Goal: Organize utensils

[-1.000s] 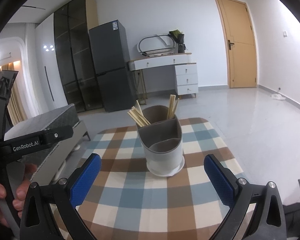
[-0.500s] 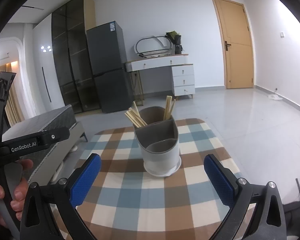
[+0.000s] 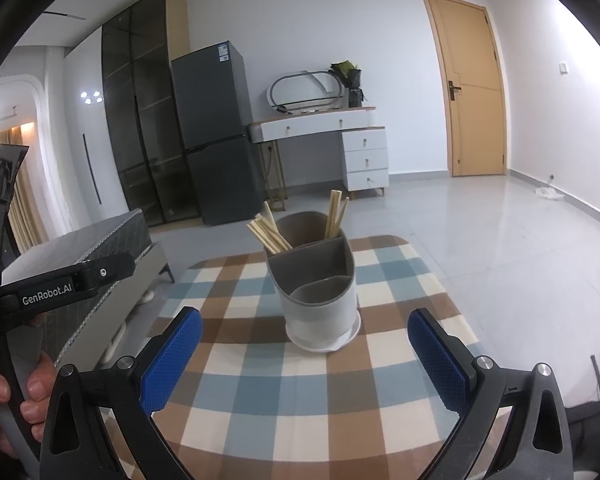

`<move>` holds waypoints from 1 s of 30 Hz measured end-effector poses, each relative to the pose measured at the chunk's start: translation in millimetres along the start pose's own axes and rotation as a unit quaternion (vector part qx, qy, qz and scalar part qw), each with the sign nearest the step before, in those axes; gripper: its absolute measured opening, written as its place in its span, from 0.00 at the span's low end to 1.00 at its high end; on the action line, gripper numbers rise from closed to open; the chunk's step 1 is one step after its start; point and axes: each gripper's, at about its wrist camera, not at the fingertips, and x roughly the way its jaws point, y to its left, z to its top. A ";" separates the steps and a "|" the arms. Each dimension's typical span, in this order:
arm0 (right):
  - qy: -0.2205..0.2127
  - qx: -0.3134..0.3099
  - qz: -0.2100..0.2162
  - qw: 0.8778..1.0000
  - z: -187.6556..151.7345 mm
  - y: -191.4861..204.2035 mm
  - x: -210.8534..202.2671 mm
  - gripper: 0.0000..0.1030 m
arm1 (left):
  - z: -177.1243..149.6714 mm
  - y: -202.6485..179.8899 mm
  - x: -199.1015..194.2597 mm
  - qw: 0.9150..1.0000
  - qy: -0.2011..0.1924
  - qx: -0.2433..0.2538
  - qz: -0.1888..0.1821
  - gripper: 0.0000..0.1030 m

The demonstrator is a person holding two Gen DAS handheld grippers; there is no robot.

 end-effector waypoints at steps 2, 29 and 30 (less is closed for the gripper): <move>0.000 0.001 -0.001 1.000 0.0 -0.6 0.2 1.00 | -1.0 -1.4 2.2 1.000 0.005 0.004 -0.001 0.98; 0.001 0.002 -0.003 1.000 -0.6 -0.5 -1.8 1.00 | -5.7 -7.5 0.5 1.000 -0.002 0.015 -0.004 0.98; 0.001 0.003 -0.003 1.000 -0.6 -0.7 -2.2 1.00 | -5.9 -7.3 1.1 1.000 -0.001 0.015 -0.004 0.98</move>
